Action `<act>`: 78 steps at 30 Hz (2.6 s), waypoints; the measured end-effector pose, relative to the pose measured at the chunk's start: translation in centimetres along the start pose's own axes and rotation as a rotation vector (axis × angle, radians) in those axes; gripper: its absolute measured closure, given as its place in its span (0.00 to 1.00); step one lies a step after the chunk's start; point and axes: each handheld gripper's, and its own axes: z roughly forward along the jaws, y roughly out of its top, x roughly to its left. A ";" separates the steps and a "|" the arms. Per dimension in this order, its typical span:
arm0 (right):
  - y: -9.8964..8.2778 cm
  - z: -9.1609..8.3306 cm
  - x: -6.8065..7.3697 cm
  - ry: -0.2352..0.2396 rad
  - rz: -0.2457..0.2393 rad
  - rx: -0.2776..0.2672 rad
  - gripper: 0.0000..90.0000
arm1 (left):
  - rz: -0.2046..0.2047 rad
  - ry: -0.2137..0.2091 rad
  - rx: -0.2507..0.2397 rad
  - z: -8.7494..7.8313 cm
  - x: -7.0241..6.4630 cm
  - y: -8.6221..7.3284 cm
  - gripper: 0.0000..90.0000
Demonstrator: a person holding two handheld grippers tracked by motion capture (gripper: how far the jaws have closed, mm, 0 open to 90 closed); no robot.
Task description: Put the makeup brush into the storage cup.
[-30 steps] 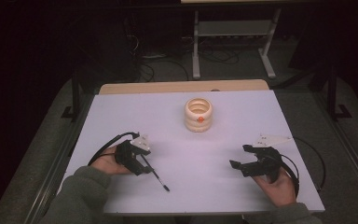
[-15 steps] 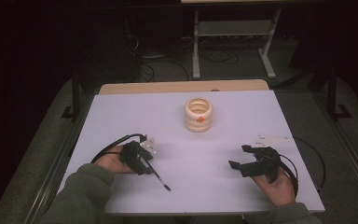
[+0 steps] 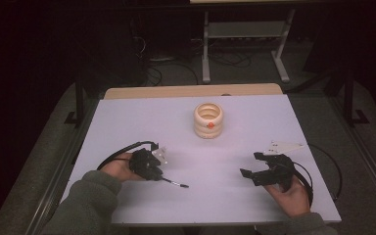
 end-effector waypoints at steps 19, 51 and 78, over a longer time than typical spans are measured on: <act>0.0 0.2 0.1 0.005 -0.004 0.006 0.20 | 0.070 0.074 0.166 0.5 -1.5 2.3 0.96; 2.3 1.1 2.9 0.107 -0.052 0.009 0.20 | -0.223 0.064 -0.375 -3.3 -4.3 -0.1 0.96; 6.0 4.7 7.6 0.310 -0.062 -0.055 0.40 | -0.256 0.062 -0.583 -3.7 -5.9 0.1 0.96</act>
